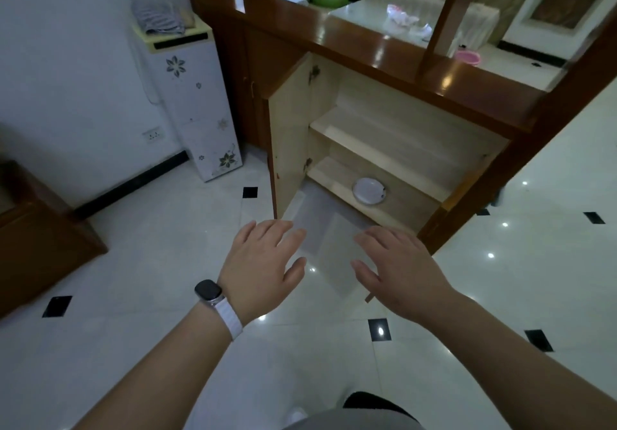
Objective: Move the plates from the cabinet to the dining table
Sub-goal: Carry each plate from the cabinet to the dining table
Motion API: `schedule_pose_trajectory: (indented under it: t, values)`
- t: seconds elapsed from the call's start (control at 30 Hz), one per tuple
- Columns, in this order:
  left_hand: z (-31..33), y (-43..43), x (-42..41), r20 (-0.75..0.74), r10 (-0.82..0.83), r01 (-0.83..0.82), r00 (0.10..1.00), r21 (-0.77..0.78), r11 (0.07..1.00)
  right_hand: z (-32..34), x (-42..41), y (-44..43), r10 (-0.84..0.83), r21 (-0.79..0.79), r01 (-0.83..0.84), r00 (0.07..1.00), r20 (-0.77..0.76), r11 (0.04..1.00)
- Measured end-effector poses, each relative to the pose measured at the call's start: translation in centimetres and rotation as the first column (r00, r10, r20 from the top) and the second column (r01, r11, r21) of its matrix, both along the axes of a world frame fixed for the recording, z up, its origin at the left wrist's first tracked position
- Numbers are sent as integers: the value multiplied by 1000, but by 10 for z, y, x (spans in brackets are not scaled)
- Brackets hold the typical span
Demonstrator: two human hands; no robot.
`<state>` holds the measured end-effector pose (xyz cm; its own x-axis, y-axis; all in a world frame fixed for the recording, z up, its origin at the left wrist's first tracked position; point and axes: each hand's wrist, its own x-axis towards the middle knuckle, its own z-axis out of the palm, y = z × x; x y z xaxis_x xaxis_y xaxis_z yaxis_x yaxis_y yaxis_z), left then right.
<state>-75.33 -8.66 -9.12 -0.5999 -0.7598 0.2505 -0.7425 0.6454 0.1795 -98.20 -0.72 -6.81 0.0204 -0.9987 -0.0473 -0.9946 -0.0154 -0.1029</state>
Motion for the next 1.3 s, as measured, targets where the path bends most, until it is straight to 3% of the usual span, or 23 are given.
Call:
schedule_pose_trajectory:
  t: [0.5,0.83,1.3]
  values:
    - [-12,-152,-23,156,-53,56,986,-12,998,-40,-28,-168,-3,-86,10,996,86,996]
    - [2,-279,-77,217,-87,99,972,-46,994,-42,-83,-285,-29,-41,31,998,58,999]
    - [-10,-380,-140,227,-290,304,930,-28,952,-43,-124,-343,-193,36,191,979,71,981]
